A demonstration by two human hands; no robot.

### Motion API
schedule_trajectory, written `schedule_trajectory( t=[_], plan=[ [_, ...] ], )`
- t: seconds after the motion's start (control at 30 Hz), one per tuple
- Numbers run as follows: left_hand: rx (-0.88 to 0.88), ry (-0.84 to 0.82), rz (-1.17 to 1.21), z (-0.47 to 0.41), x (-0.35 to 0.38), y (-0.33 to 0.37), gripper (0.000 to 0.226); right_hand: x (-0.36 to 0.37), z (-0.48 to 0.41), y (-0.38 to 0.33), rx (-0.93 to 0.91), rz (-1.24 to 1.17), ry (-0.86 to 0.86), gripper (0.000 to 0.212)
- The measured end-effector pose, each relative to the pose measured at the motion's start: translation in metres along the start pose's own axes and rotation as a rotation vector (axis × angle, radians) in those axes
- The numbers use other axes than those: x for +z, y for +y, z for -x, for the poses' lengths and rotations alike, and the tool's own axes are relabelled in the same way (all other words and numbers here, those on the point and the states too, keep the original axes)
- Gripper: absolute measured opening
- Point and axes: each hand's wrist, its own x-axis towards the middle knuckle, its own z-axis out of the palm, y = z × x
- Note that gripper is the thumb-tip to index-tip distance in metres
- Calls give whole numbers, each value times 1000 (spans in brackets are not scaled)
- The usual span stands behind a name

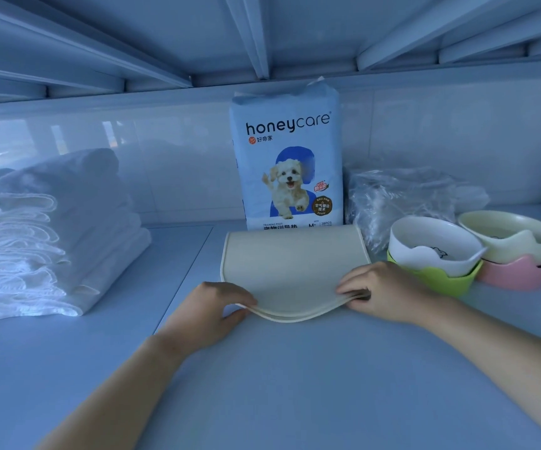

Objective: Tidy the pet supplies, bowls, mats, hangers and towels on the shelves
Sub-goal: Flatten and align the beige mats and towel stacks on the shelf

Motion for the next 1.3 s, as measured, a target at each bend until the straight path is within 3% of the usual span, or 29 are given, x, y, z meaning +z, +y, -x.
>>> schedule_trajectory(
  t=[0.4, 0.6, 0.7, 0.77, 1.17, 1.3],
  plan=[
    [4, 62, -150, -7, 11, 4, 13, 0, 0, 4, 36, -3, 39, 25],
    [-61, 23, -75, -2, 6, -1, 10, -3, 5, 2, 26, -53, 17, 22],
    [-38, -6, -35, -1, 3, 1, 10, -5, 6, -1, 42, -115, -12, 44],
    [-40, -27, -61, -1, 4, 4, 12, -4, 5, -4, 24, -146, -21, 48],
    [-108, -112, -227, -8, 7, 12, 13, -1, -6, -19, -41, -159, -89, 24],
    [-125, -156, -284, -6, -9, 7, 18, -4, -19, -33, -78, -191, -68, 25]
  ],
)
